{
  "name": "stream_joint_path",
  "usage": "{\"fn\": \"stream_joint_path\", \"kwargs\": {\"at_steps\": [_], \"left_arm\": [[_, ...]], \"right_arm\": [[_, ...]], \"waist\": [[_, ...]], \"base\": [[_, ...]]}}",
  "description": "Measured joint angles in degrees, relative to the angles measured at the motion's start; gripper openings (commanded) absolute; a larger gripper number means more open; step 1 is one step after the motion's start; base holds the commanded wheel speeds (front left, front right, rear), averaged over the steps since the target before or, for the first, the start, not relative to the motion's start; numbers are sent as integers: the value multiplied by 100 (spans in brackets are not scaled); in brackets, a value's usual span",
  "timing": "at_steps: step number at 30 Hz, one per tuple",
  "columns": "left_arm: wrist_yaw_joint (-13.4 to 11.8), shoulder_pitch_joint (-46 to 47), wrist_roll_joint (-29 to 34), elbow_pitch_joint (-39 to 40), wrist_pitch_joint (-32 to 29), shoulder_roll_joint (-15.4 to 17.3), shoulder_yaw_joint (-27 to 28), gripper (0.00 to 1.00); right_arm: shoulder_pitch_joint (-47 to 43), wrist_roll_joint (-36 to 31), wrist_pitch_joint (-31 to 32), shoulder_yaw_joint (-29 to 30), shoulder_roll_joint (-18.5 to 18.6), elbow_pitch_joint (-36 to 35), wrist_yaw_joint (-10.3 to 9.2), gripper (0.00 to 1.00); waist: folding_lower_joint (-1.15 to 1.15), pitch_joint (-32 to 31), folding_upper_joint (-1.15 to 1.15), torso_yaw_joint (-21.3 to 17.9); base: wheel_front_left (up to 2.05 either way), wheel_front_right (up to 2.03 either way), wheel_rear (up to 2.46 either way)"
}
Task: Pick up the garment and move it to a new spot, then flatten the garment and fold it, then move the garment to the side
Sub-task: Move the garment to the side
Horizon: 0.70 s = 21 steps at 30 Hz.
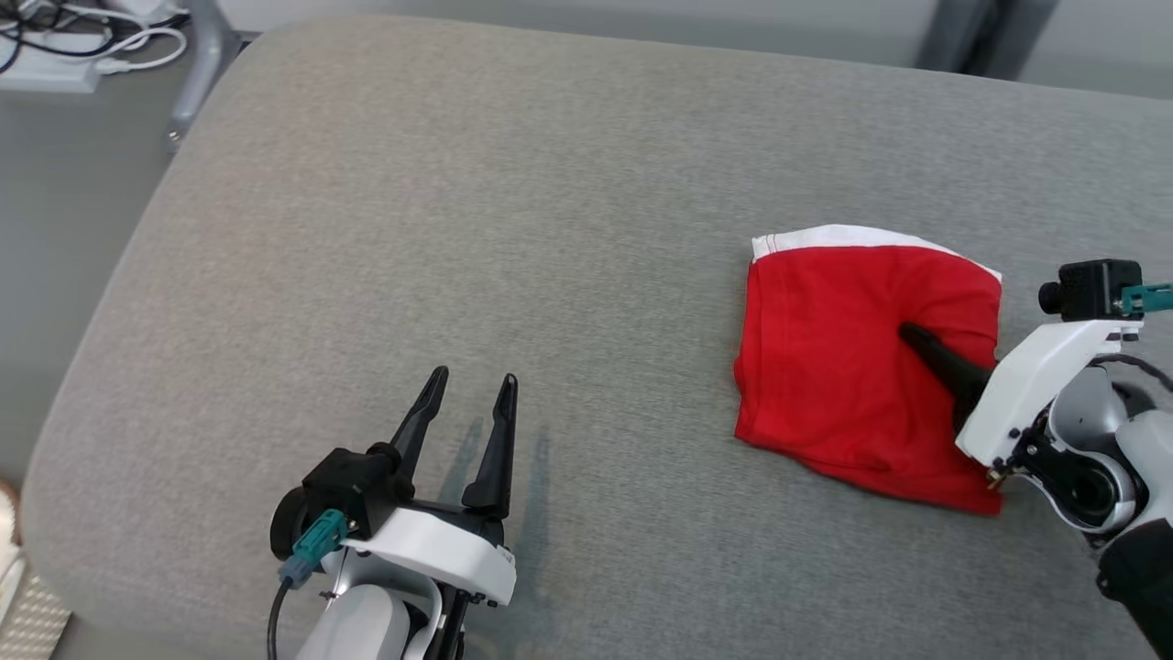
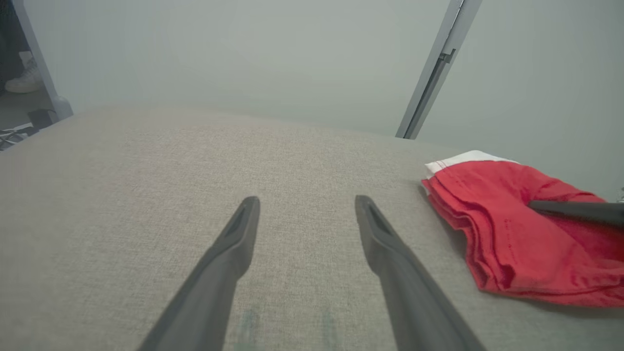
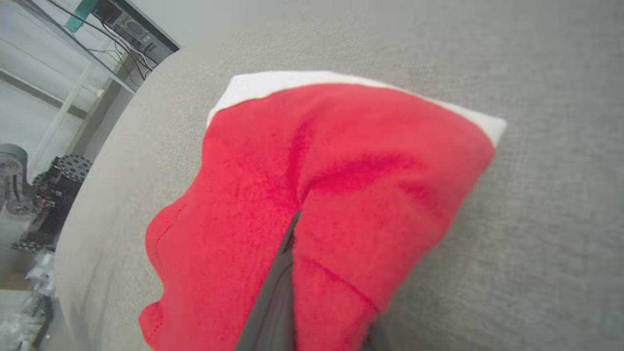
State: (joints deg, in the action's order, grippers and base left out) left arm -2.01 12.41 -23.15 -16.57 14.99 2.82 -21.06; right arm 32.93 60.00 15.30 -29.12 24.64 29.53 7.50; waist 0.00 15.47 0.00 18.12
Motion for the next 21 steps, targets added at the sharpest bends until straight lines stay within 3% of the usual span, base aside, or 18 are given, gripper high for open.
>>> {"fn": "stream_joint_path", "kwargs": {"at_steps": [4, 9, 13, 21], "left_arm": [[26, 100, 258, 48, 0, 5, -40, 100], [49, 218, 354, 153, 0, -2, -122, 100], [88, 421, 421, 222, 0, -1, -193, 100], [199, 930, 619, 278, 0, -4, -258, 100]], "right_arm": [[213, -1032, -454, -753, 572, -158, 0, 0], [426, -1268, -682, -1013, 783, -260, 0, 0], [767, -1693, -728, -1281, 1171, -468, 1, 0], [1212, -1859, -747, -1370, 1891, -1155, 1, 0]], "waist": [[0, -27, 0, -333], [0, -7, 0, -724], [0, 73, 0, -1157], [0, 436, 0, -1971]], "base": [[0, 0, 0], [0, 0, 0], [0, 0, 0], [0, 0, 0]]}}
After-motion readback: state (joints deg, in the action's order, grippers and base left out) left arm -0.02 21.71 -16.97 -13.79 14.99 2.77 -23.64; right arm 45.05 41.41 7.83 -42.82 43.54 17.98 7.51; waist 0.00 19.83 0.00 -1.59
